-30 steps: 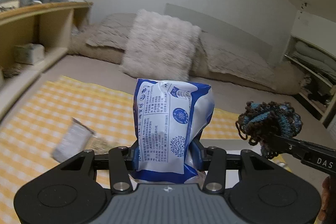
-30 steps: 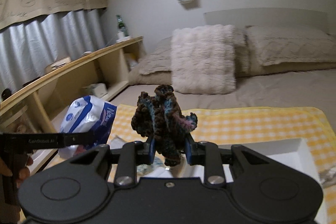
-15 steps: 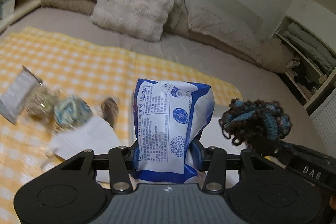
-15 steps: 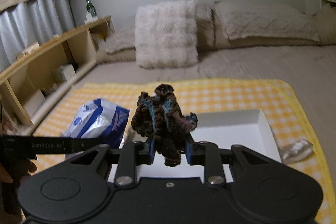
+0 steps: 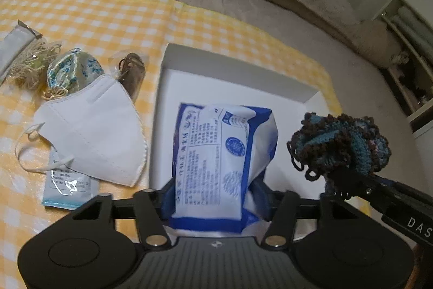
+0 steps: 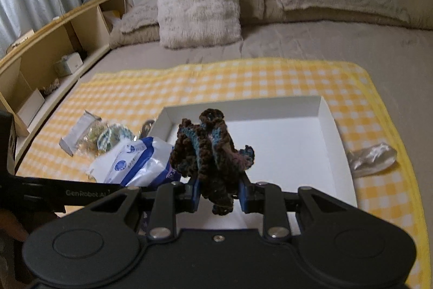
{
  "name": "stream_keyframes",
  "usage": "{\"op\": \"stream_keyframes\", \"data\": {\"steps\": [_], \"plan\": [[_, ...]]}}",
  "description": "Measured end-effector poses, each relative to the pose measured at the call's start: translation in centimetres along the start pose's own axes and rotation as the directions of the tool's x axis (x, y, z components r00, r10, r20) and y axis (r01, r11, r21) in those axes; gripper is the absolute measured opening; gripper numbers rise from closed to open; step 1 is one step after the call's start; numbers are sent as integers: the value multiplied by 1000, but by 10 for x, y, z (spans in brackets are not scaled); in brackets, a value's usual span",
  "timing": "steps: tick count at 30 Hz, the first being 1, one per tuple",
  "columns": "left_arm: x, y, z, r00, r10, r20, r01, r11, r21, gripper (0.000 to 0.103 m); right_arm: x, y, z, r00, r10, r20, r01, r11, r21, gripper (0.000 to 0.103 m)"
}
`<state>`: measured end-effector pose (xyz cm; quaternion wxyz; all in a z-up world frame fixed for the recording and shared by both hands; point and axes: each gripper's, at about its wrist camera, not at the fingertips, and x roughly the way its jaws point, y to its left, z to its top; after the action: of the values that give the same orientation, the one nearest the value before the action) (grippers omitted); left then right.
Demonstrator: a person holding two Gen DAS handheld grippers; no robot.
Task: Organize soft objects
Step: 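Carry the wipe pack and scrunchie into the white tray and release both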
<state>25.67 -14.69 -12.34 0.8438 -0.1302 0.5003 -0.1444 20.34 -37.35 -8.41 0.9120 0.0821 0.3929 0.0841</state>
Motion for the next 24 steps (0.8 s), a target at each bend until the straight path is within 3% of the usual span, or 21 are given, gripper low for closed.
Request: {"op": "stream_keyframes", "data": {"steps": [2,6,9,10,14,19,24], "plan": [[2,2,0,1000,17,-10,-17,1000,7,74,6,-1,-3,1000,4,-28,-4,1000,4,28],[-3,4,3,1000,19,-2,-19,1000,23,75,22,-3,-7,996,1,-85,-1,1000,1,28],[-10,2,6,1000,6,24,-8,998,59,68,36,-3,-10,989,-25,-145,23,1000,-16,28],[-13,1,7,1000,1,31,-3,998,70,58,41,-2,-12,985,-37,-166,34,999,-21,28],[-12,-4,5,999,-33,-13,34,992,121,43,64,2,-20,968,-21,-250,21,1000,-4,28],[-6,-2,-1,999,-17,-44,24,987,160,42,77,22,-20,965,39,-259,-47,999,-24,29],[-4,4,-1,999,4,-50,5,984,179,42,73,26,-13,963,27,-267,-42,998,-50,29]]}}
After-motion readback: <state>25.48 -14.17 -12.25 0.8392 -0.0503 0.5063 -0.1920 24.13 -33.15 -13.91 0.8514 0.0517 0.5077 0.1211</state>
